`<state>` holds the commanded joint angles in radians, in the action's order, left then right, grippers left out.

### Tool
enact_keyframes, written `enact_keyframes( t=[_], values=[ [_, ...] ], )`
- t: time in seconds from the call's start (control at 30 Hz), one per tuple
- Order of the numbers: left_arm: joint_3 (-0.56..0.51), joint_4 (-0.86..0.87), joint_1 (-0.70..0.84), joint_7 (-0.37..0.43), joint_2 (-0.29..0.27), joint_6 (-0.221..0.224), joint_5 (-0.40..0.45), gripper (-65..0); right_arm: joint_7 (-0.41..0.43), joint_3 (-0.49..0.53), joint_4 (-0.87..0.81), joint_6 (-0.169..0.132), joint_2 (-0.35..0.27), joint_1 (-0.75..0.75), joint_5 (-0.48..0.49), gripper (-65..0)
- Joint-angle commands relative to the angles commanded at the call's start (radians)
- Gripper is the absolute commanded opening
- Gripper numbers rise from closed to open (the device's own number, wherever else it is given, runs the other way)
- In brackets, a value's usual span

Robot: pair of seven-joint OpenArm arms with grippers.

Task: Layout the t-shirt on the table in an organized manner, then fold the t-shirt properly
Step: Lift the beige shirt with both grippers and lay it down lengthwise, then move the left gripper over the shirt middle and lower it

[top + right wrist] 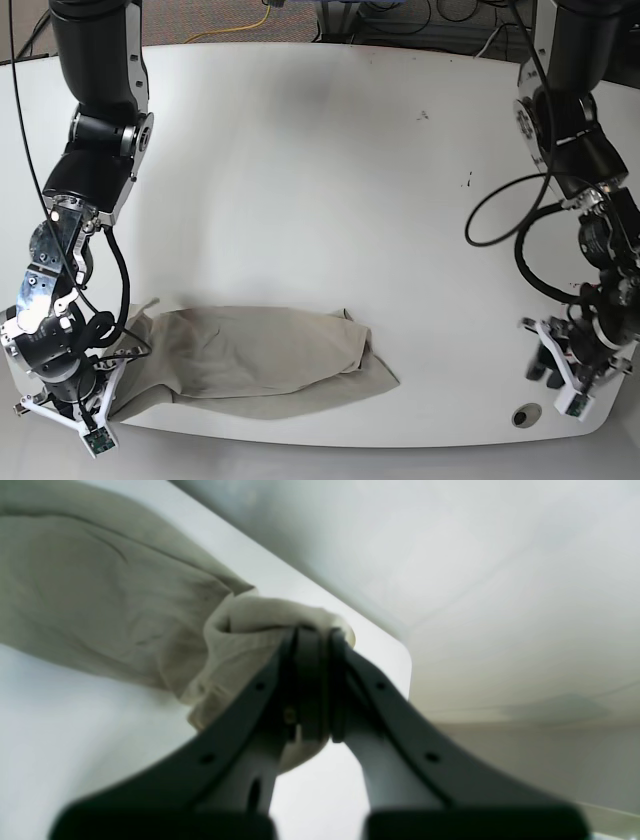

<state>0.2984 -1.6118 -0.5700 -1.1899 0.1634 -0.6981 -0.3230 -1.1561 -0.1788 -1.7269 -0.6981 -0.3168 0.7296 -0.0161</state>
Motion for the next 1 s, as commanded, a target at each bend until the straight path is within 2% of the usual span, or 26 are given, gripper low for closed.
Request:
enact_keyframes(
  t=[0.07, 0.17, 0.27, 0.43, 0.57, 0.67, 0.77, 0.87, 1.0],
  values=[
    [-0.005, 0.018, 0.02, 0.02, -0.032, 0.0, 0.002, -32.2, 0.0, 0.0, 0.0, 0.0, -0.002, -0.009, 0.0, -64.5],
    [-0.04, 0.098, 0.041, 0.103, -0.086, 0.0, 0.061, -28.3, 0.0, 0.0, -0.009, 0.0, -0.002, -0.015, 0.0, -64.5],
    [-0.087, 0.195, 0.037, 0.158, -0.114, 0.0, 0.123, -28.2, 0.0, -0.002, -0.02, 0.0, -0.002, -0.038, 0.0, -64.5],
    [-0.137, 0.399, 0.021, 0.331, -0.173, 0.0, 0.198, -28.2, 0.0, -0.038, -0.048, 0.0, 0.0, -0.071, 0.005, -64.5],
    [-0.14, 0.552, -0.02, 0.44, -0.204, 0.0, 0.252, -27.9, 0.0, -0.041, -0.048, 0.0, 0.0, -0.091, 0.005, -64.5],
    [-0.138, 0.562, -0.002, 0.514, -0.222, 0.0, 0.261, -27.9, 0.0, -0.043, -0.048, 0.0, 0.0, -0.097, 0.006, -64.5],
    [-0.14, 0.575, 0.011, 0.548, -0.222, 0.0, 0.281, -27.9, 0.002, -0.044, -0.066, 0.0, 0.0, -0.124, 0.006, -64.5],
    [-0.14, 0.589, 0.015, 0.575, -0.227, 0.025, 0.282, -28.2, 0.002, -0.044, -0.071, 0.0, 0.0, -0.133, 0.006, -64.5],
    [-0.172, 0.568, 0.044, 0.578, -0.27, 0.025, 0.284, -28.3, 0.002, -0.044, -0.077, 0.0, 0.0, -0.141, 0.006, -64.5]
  ],
)
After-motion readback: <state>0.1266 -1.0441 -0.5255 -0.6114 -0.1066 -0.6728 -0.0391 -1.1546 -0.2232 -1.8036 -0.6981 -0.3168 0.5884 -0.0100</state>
